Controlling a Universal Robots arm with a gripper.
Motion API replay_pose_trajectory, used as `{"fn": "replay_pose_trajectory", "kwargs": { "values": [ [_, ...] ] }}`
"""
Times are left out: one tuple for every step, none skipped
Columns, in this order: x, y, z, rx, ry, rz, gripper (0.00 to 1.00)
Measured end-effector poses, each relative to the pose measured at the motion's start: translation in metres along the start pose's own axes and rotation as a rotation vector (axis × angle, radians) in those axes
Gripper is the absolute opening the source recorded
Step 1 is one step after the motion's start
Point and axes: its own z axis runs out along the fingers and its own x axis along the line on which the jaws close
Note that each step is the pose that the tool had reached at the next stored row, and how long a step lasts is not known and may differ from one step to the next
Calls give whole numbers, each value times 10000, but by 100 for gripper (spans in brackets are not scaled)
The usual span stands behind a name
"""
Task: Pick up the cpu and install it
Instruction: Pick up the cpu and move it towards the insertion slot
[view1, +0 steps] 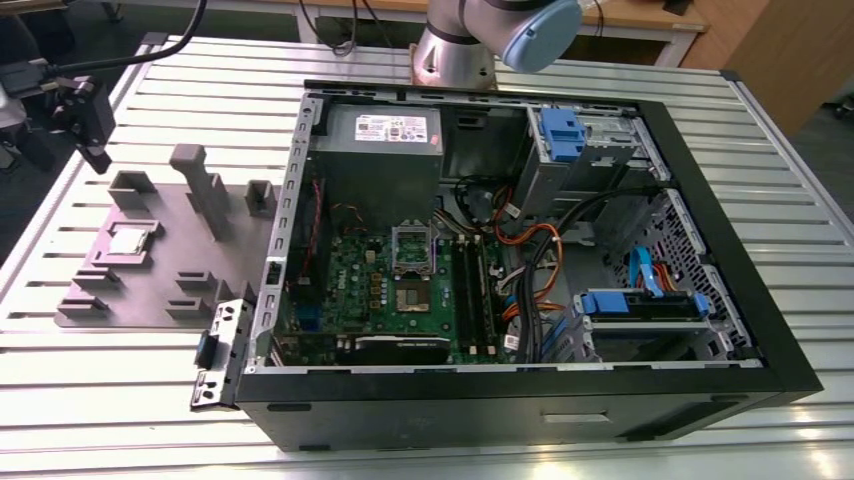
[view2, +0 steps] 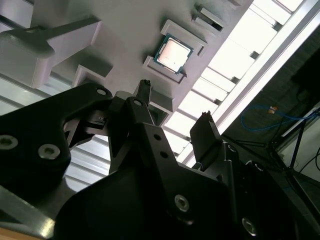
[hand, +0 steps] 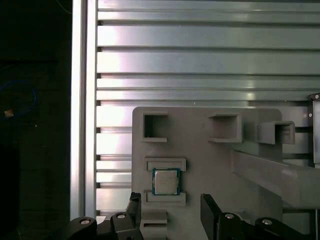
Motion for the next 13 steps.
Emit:
{"fn": "replay_pose_trajectory", "kwargs": {
  "values": [
    [0, 0, 2, 0, 0, 0, 59],
    [0, 0, 2, 0, 0, 0, 59],
    [0, 0, 2, 0, 0, 0, 59],
    [0, 0, 2, 0, 0, 0, 59],
    [0, 0, 2, 0, 0, 0, 59],
    [0, 0, 2, 0, 0, 0, 59],
    [0, 0, 2, 0, 0, 0, 59],
    [0, 0, 2, 0, 0, 0, 59],
    [-1, 0, 4, -1, -1, 0, 59],
    [-3, 0, 8, -2, -3, 1, 59],
    [-4, 0, 12, 0, -2, 0, 59],
    [-5, -1, 19, 3, 0, 0, 59],
    [-5, -1, 32, 3, -1, 0, 59]
  ]
}}
